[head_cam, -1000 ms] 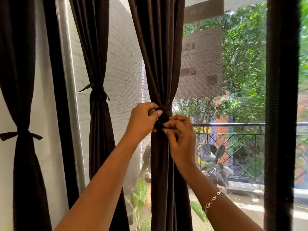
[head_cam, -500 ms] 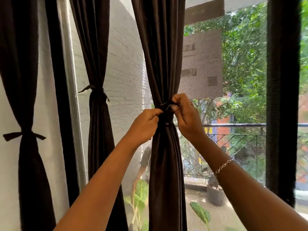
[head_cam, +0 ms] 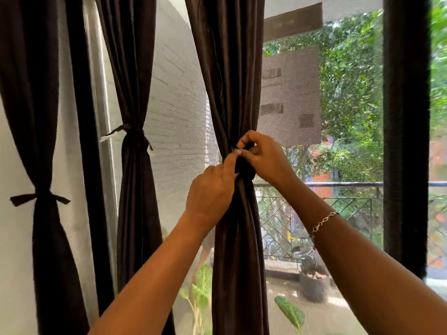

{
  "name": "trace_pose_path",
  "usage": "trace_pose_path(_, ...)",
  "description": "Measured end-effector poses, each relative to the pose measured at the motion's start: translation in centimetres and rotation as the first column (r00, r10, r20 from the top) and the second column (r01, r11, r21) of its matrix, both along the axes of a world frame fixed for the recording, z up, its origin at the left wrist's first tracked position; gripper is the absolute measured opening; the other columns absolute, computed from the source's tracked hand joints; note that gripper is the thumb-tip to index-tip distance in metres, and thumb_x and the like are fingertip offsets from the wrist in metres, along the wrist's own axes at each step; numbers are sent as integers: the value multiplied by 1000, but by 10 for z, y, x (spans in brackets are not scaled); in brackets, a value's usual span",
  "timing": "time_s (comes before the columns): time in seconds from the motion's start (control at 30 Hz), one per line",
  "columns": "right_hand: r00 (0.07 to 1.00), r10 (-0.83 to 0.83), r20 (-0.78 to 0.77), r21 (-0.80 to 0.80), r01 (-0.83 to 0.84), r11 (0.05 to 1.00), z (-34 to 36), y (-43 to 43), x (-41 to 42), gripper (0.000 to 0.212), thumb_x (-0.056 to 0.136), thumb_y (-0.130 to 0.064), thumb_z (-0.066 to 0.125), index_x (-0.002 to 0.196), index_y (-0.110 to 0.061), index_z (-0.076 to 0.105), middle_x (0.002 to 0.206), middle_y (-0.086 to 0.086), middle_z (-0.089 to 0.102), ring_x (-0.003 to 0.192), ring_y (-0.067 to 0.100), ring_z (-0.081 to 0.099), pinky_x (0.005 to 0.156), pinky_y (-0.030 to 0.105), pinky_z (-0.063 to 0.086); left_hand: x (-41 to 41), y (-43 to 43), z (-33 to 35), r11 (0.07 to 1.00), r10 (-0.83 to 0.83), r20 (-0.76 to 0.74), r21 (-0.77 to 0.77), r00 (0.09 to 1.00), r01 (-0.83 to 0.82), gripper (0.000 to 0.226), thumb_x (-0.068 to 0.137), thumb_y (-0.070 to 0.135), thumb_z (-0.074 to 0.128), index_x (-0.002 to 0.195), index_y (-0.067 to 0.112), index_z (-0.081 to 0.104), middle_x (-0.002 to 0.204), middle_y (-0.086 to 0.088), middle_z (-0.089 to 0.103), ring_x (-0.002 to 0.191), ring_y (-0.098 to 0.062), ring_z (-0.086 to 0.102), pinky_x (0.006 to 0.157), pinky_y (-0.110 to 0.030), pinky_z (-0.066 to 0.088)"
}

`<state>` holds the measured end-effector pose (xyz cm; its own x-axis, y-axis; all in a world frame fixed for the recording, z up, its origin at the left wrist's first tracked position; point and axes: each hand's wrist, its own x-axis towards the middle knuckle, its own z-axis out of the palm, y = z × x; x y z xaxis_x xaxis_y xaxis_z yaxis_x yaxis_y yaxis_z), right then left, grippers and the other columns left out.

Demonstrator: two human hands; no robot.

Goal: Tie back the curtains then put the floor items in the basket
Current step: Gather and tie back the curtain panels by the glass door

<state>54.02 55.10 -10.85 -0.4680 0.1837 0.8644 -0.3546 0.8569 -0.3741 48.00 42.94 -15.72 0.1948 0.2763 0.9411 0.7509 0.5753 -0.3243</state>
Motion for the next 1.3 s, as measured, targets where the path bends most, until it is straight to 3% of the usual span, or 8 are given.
trace_pose_path(0.13, 999, -13, 47, 59, 10, 998, 2, 4, 2, 4, 87, -12, 60, 86, -9, 58, 51, -4, 47, 39, 0, 43, 45, 9, 30, -7, -4, 1, 986, 142, -146, -64, 979, -153, 25, 82, 13, 60, 104, 3, 69, 53, -5, 59, 40, -19, 53, 33, -21, 33)
trace_pose_path(0.27, 999, -4, 53, 100, -2, 995, -3, 6, 3, 18, 97, -13, 43, 97, 2, 53, 74, 17, 61, 62, 17, 55, 58, 23, 40, 1, -9, 4, 984, -26, 300, -158, 954, 77, 20, 89, 20, 57, 106, 11, 64, 59, -8, 62, 50, -28, 56, 46, -24, 29)
trace_pose_path(0.4, 998, 8, 57, 132, -15, 991, -4, 6, 2, 16, 98, -13, 39, 93, -2, 49, 68, 9, 55, 56, 5, 48, 52, 8, 34, -1, -11, 15, 804, -331, 836, 8, 437, 594, 10, 93, 21, 53, 91, 18, 62, 61, 8, 56, 55, -15, 53, 56, -27, 41)
trace_pose_path(0.5, 997, 35, 63, 81, -40, 996, -3, 1, -3, 11, 98, -12, 39, 92, -7, 46, 70, 8, 50, 58, 13, 45, 54, 18, 33, 3, -19, 20, 593, -374, 927, 264, -30, 761, 18, 93, 26, 52, 77, 20, 57, 46, 11, 40, 39, -8, 43, 45, -23, 47)
trace_pose_path(0.6, 979, 130, 155, -2, -131, 991, -3, -4, -3, 8, 99, -11, 38, 92, -9, 41, 77, 10, 48, 70, 18, 45, 63, 25, 35, 5, -23, 18, 543, -380, 895, 421, -234, 726, 25, 88, 44, 48, 80, 22, 57, 53, 3, 38, 42, -12, 47, 50, -27, 52)
trace_pose_path(0.8, 969, 164, -187, -469, -235, 851, -44, -14, 10, 21, 96, -23, 46, 76, -20, 54, 80, 5, 61, 67, 14, 55, 61, 25, 44, -2, -24, 11, 576, -437, 847, 521, -301, 630, 22, 96, 37, 40, 89, 19, 51, 56, 4, 38, 42, -11, 45, 47, -26, 50)
trace_pose_path(1.03, 887, 452, -93, -692, -384, 611, -66, -35, 12, 20, 84, -30, 62, 72, -14, 62, 61, -3, 61, 55, 6, 57, 59, 22, 44, -8, -24, 6, 546, -467, 833, 535, -296, 644, 23, 98, 32, 37, 102, 19, 56, 56, 6, 42, 47, -11, 41, 43, -22, 41)
trace_pose_path(1.3, 882, 442, -160, -662, -428, 615, -62, -33, 10, 13, 88, -15, 58, 80, -6, 54, 60, -3, 59, 54, 7, 57, 54, 19, 46, -2, -7, -12, 477, -842, 536, 684, 64, 551, 15, 91, 10, 54, 77, 16, 51, 54, 3, 54, 38, -3, 42, 36, -16, 33)
